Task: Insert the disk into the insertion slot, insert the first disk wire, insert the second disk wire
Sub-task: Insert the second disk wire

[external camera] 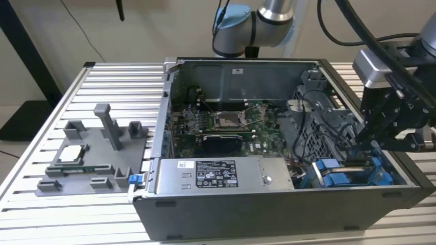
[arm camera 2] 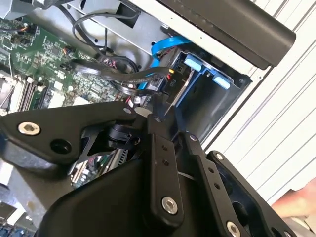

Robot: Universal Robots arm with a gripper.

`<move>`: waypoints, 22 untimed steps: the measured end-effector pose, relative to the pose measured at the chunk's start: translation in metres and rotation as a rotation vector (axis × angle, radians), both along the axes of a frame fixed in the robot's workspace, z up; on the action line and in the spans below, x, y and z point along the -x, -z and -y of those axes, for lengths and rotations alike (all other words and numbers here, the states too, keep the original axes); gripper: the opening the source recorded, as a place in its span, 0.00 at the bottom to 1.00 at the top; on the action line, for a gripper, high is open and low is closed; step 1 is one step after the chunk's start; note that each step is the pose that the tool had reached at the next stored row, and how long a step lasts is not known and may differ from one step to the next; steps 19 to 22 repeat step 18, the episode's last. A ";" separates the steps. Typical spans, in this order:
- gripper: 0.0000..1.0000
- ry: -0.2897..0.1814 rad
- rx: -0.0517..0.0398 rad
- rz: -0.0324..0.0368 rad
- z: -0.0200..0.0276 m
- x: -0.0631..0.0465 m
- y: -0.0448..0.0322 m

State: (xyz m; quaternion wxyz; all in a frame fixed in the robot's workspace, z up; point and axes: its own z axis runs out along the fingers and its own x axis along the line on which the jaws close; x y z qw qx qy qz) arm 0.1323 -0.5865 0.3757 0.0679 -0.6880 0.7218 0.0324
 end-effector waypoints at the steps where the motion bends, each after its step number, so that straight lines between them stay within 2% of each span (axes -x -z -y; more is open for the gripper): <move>1: 1.00 0.000 0.0000 0.0000 0.0000 0.000 -0.0014; 9: 1.00 0.000 0.0000 -0.0001 0.0000 0.000 -0.0120; 22: 1.00 0.000 0.0001 -0.0001 0.0000 0.000 -0.0140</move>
